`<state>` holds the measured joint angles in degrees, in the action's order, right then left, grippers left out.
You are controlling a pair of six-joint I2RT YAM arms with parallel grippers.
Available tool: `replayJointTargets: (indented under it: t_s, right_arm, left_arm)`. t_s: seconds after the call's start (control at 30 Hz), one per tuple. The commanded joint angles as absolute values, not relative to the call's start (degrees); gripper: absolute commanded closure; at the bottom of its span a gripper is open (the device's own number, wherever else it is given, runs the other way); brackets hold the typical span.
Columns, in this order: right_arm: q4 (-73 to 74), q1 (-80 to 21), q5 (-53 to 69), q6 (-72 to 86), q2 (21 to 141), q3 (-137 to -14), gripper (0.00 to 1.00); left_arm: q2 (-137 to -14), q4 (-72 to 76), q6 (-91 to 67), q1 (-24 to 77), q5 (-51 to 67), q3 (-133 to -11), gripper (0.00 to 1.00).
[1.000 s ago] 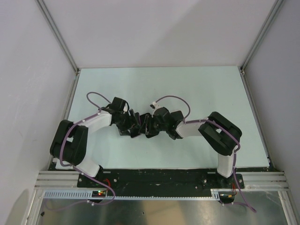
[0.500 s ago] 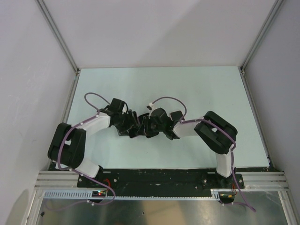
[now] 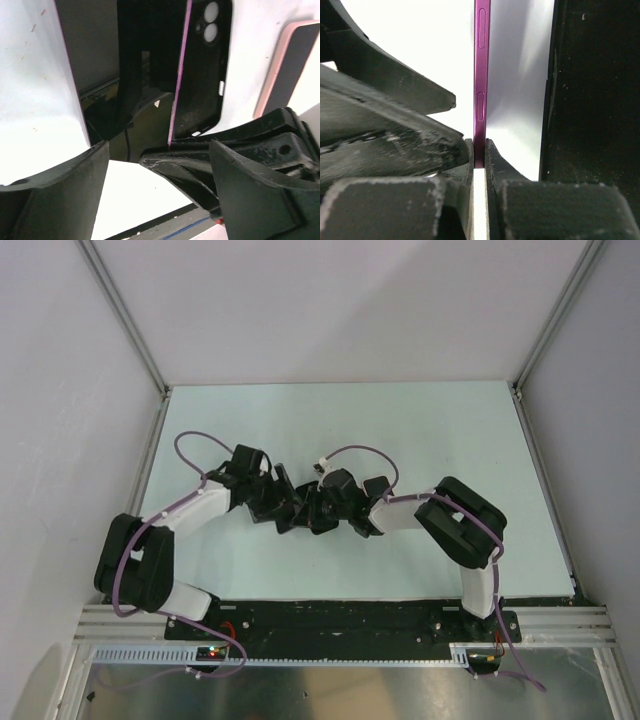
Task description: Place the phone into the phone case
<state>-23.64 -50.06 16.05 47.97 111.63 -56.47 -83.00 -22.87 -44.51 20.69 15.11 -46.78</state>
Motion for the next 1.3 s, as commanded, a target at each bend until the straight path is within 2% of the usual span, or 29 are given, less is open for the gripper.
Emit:
replayJointTargets:
  t_s: [0.0,0.2,0.4,0.6,0.87,1.27]
  right_arm:
    - [-23.37,-48.49,14.25,46.41,107.54,-57.51,1.0]
    - [-16.38,-45.43,16.43,44.41,99.65,-55.17,1.0]
    - [-7.34,-41.07,17.73,40.25,90.52,-52.38,1.0]
    - [-3.38,-39.04,20.83,35.47,89.96,-52.04,1.0]
    - [-4.83,-38.93,22.17,33.4,94.77,-52.03,1.0]
    - [-6.18,-39.91,23.91,33.36,98.74,-52.03,1.0]
  left_arm:
    - [-79.31,-25.99,-41.73,22.34,18.61,-52.5,0.12]
    - [-75.44,-28.43,-40.37,21.62,11.69,-57.74,0.08]
    - [-75.74,-28.5,-43.03,20.61,6.4,-56.42,0.11]
    - [-79.68,-25.68,-45.16,20.72,6.29,-54.23,0.15]
    - [-85.75,-22.39,-47.29,20.66,5.64,-53.28,0.25]
    - [-91.04,-19.44,-47.57,20.91,6.02,-51.57,0.49]
